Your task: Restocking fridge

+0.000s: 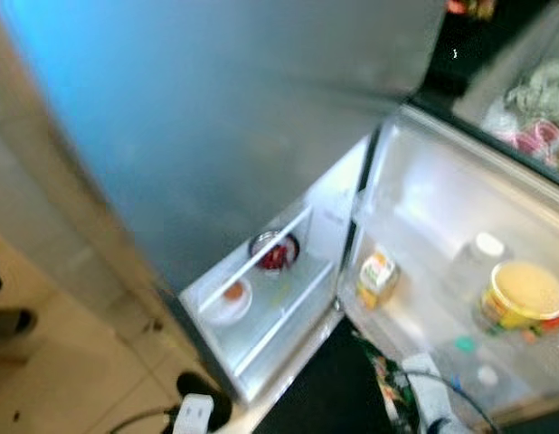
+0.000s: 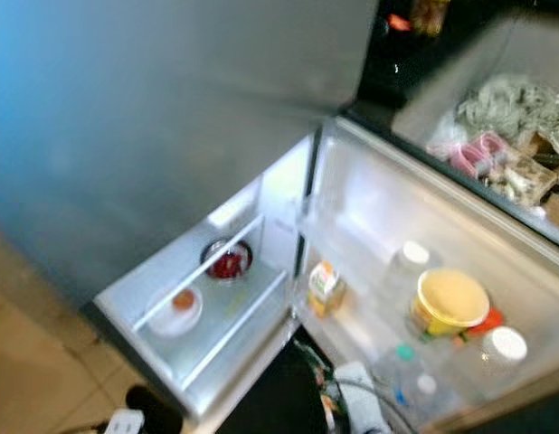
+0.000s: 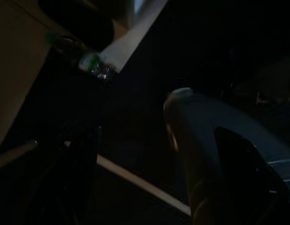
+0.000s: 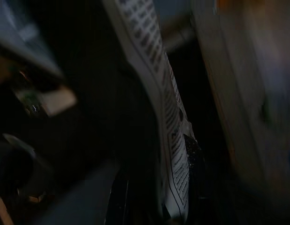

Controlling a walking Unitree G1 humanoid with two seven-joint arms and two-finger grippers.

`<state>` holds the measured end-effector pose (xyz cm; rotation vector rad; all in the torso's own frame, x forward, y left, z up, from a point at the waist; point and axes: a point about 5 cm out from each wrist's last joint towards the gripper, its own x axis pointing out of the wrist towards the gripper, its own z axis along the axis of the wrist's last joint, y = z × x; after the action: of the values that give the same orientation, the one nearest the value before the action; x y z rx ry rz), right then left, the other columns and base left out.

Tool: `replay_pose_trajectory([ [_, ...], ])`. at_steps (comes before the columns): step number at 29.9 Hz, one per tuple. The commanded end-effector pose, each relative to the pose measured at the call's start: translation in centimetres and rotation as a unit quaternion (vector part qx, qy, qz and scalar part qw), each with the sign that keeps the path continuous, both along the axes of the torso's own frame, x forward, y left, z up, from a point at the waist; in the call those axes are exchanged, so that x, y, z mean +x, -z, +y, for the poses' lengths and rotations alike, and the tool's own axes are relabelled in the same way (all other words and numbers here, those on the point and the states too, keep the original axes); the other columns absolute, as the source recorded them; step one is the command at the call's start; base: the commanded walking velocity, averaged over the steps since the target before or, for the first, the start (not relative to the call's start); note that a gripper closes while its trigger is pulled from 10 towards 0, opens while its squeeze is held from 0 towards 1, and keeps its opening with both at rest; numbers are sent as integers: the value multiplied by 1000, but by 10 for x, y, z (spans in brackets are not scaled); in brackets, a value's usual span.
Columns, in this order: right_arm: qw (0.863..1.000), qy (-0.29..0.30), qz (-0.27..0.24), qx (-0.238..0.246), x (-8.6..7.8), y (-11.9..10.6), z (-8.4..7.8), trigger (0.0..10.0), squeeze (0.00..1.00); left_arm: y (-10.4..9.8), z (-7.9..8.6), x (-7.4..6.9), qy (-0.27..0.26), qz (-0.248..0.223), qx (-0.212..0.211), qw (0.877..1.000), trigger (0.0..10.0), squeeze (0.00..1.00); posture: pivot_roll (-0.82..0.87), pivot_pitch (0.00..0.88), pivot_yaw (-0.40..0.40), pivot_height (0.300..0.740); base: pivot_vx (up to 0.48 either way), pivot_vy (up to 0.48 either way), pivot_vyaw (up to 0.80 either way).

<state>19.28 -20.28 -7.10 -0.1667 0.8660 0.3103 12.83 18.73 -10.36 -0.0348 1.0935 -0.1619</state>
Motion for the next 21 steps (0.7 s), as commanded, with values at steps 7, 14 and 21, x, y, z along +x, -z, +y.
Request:
replay_pose_trajectory([
  [7, 992, -78, -86, 56, 39, -29, 11, 10000, 0, 1, -3, -3, -2, 3, -3, 1000, 10000, 0, -67, 65, 32, 740, 0, 0, 0],
  [14, 978, -125, -163, 46, 76, -66, 2, 10000, 0, 2, -3, -5, -1, 6, -3, 1000, 10000, 0, -68, 69, 34, 740, 0, 0, 0],
  [21, 972, -118, -201, -29, 96, -89, -22, 10000, 0, 2, -4, -4, -2, 4, -6, 1000, 10000, 0, -73, 77, 28, 740, 0, 0, 0],
])
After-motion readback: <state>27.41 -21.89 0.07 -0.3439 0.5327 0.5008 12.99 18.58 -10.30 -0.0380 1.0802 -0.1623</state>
